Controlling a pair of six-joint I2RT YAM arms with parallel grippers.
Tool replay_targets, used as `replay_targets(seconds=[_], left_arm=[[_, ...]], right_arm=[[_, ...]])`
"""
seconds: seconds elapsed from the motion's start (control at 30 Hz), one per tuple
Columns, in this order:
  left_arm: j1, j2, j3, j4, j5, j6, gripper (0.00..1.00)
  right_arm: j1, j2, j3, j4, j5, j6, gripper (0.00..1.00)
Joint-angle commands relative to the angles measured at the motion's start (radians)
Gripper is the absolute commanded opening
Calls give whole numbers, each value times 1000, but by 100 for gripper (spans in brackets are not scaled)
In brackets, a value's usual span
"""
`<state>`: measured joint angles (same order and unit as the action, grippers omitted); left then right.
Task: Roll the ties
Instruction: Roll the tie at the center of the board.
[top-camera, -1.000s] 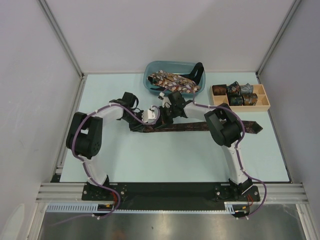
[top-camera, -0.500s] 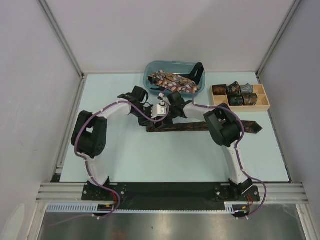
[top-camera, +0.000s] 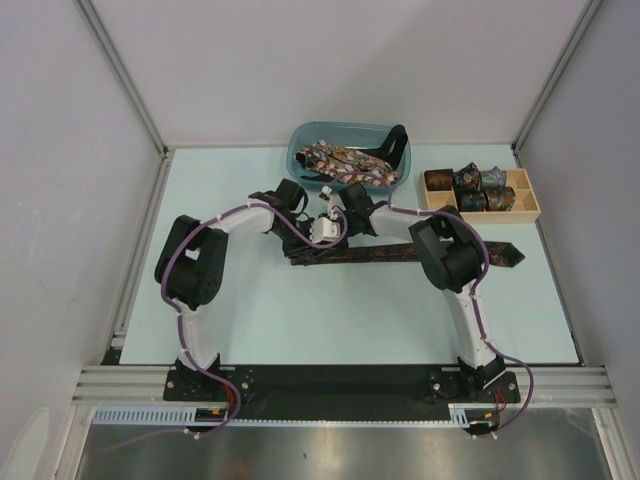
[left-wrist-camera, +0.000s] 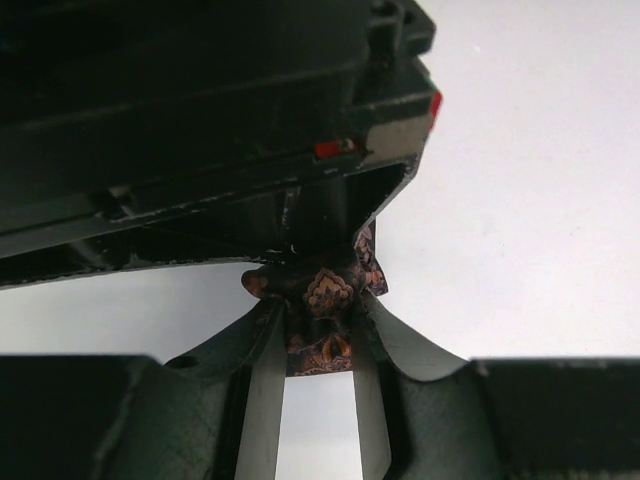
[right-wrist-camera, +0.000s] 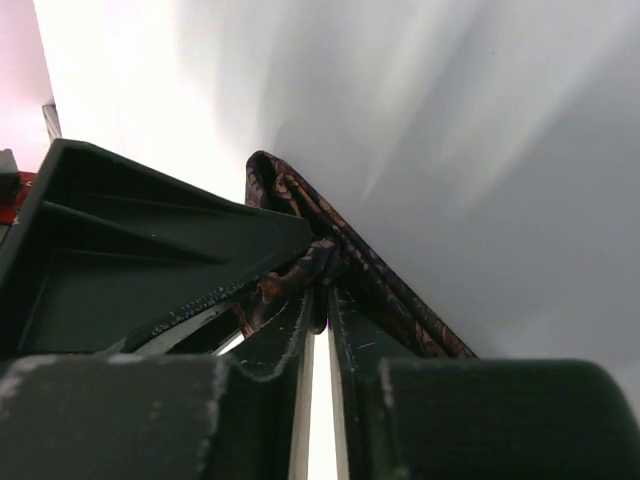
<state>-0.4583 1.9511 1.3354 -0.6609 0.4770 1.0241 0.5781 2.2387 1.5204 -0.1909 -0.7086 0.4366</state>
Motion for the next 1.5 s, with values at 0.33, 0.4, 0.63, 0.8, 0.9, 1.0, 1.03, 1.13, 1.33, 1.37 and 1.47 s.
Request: replay_targets(seconds=[0.33, 0.4, 0.63, 0.8, 0.9, 1.0, 1.03, 1.13, 1.33, 1.37, 1.47], left_arm=[[-6, 19, -22, -31, -25, 42, 34], [-6, 17, -21, -32, -21, 42, 34], [-5, 14, -21, -31, -6, 44, 36], [0, 8, -25, -28, 2, 45, 36], [1, 9, -25, -26, 5, 44, 37], [1, 11, -24, -26, 5, 44, 37], [1, 11, -22, -26, 6, 44, 37], [4, 9, -22, -22, 5, 37, 40], [62, -38, -34, 9, 54, -22, 58], [75, -47, -41, 36, 61, -38, 62], [99, -70, -64, 55, 90, -61, 66]], right_arm=[[-63, -131, -19, -27, -106, -19, 31], [-61, -131, -23, 8, -126, 17, 33], [-40, -91, -26, 57, -135, 63, 37], [-34, -45, -32, 76, -130, 83, 36], [-29, -33, -34, 100, -124, 91, 35], [-26, -22, -26, 103, -117, 88, 31], [-27, -21, -26, 100, -115, 88, 28], [-30, -21, -31, 81, -104, 70, 13], [-58, -27, -48, 15, -65, 5, 0], [-61, -27, -51, 11, -61, -2, 0], [-61, -28, -51, -18, -23, -45, 0]])
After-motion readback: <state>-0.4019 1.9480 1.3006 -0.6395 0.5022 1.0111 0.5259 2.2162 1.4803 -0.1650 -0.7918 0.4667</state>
